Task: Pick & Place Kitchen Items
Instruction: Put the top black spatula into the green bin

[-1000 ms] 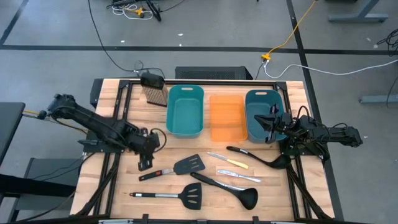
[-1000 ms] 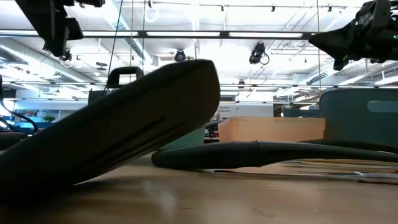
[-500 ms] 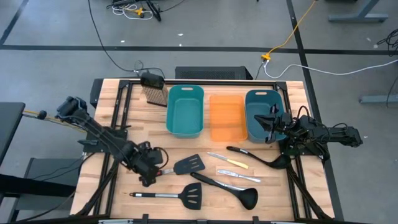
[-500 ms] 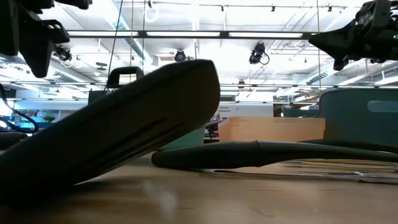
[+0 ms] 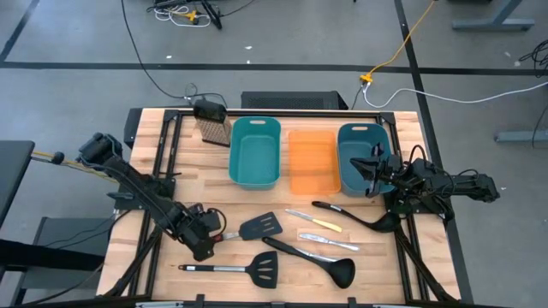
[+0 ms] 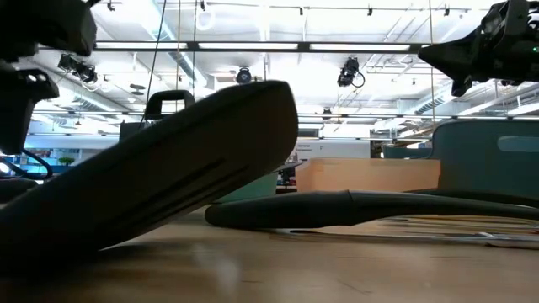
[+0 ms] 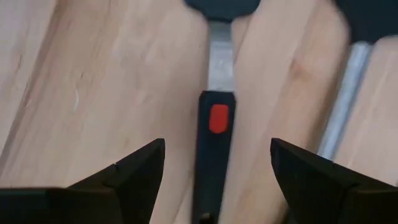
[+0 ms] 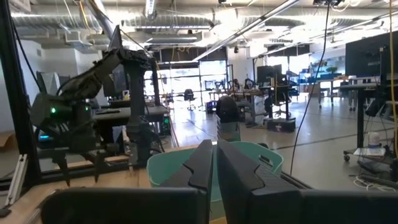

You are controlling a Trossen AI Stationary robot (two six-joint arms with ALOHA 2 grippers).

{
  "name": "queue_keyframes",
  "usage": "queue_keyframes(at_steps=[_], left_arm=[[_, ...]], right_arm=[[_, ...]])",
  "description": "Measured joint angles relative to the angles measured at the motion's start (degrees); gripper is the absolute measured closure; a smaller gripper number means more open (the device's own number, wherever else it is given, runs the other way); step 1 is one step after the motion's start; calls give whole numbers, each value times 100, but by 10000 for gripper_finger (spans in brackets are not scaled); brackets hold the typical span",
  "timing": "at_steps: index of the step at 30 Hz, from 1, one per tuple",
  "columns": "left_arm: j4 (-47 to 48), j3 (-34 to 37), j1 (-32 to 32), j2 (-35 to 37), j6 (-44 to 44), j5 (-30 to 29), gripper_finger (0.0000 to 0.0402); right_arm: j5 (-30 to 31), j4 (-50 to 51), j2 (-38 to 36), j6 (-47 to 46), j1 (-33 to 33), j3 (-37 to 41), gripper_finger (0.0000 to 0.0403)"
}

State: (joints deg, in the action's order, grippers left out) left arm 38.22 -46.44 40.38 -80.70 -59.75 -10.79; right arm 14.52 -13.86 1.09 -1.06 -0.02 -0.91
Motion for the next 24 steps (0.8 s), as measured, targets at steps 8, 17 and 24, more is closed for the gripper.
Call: queue_keyframes(at_steps=[8,17,24], left_arm=[[-172,-23,2,-701,256,157,105],[-274,-44,-26,-1129,405,-3,106],[-338,-66,-39,-1343,511,32,108]], right_arm=[[2,10,0,2,-1,0,371],[2,25,2,4,-1,0,371],[3,23,2,7,-2,0,371]])
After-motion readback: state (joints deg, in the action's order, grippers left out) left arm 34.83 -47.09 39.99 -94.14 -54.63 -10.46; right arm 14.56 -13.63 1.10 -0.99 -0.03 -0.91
